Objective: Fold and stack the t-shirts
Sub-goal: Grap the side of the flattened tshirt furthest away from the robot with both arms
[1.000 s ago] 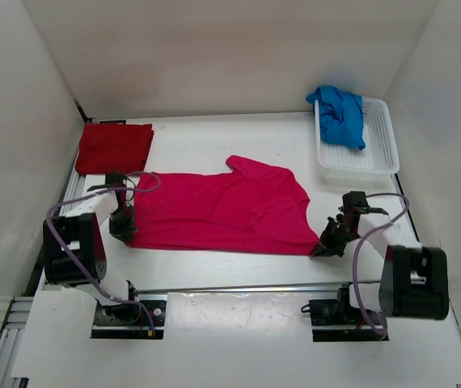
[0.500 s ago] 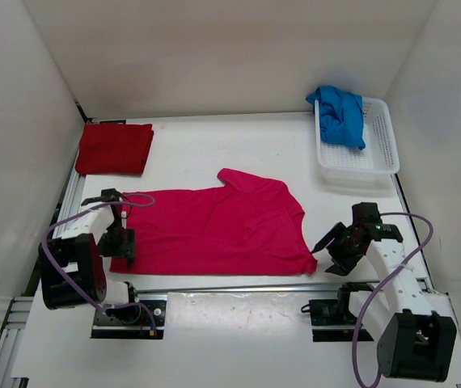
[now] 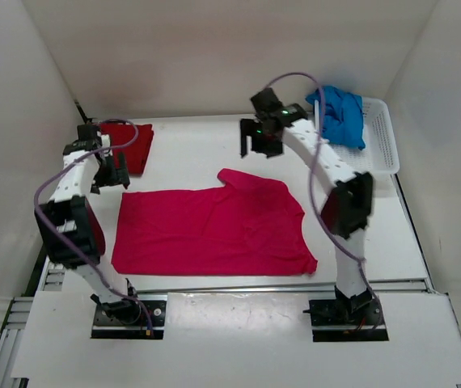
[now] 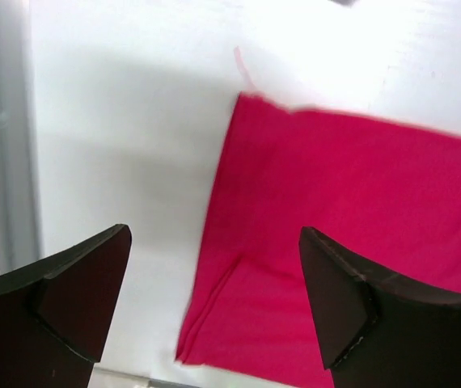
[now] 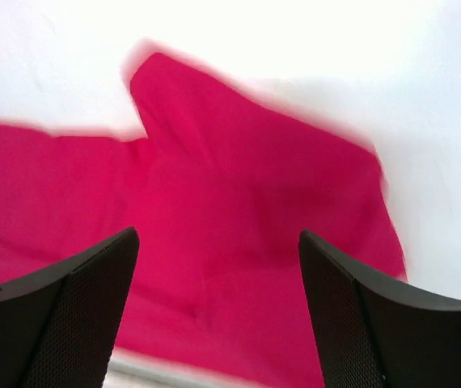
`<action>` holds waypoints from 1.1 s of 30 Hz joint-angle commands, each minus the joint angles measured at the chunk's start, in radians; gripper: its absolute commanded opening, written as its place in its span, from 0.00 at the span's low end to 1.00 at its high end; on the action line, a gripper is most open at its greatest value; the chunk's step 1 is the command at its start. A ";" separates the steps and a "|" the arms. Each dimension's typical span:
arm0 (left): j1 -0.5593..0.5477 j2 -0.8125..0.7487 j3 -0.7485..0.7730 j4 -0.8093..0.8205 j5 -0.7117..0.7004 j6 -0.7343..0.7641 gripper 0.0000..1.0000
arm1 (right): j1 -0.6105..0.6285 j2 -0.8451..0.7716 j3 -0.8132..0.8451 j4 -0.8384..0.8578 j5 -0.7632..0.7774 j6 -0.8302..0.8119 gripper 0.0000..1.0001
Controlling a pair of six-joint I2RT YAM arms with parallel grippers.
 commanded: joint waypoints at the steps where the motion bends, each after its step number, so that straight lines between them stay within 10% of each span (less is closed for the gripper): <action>1: 0.051 0.148 0.079 0.020 0.144 -0.001 0.96 | 0.053 0.320 0.395 -0.114 0.093 -0.168 0.85; 7: 0.070 0.265 0.109 0.115 0.211 -0.001 0.99 | 0.044 0.484 0.290 0.196 -0.029 0.072 0.85; 14: 0.070 0.359 0.099 0.145 0.229 -0.001 0.99 | 0.076 0.593 0.310 0.135 0.013 0.100 0.84; 19: 0.060 0.389 0.070 0.164 0.270 -0.001 0.97 | 0.076 0.577 0.289 0.147 0.017 0.100 0.58; 26: 0.030 0.380 0.023 0.164 0.271 -0.001 0.48 | 0.076 0.533 0.259 0.148 -0.029 0.109 0.02; 29: 0.030 0.380 0.023 0.164 0.270 -0.001 0.10 | 0.076 0.464 0.201 0.161 -0.029 0.097 0.00; 33: 0.030 0.318 -0.003 0.164 0.241 -0.001 0.10 | 0.076 0.308 0.055 0.173 0.000 0.088 0.00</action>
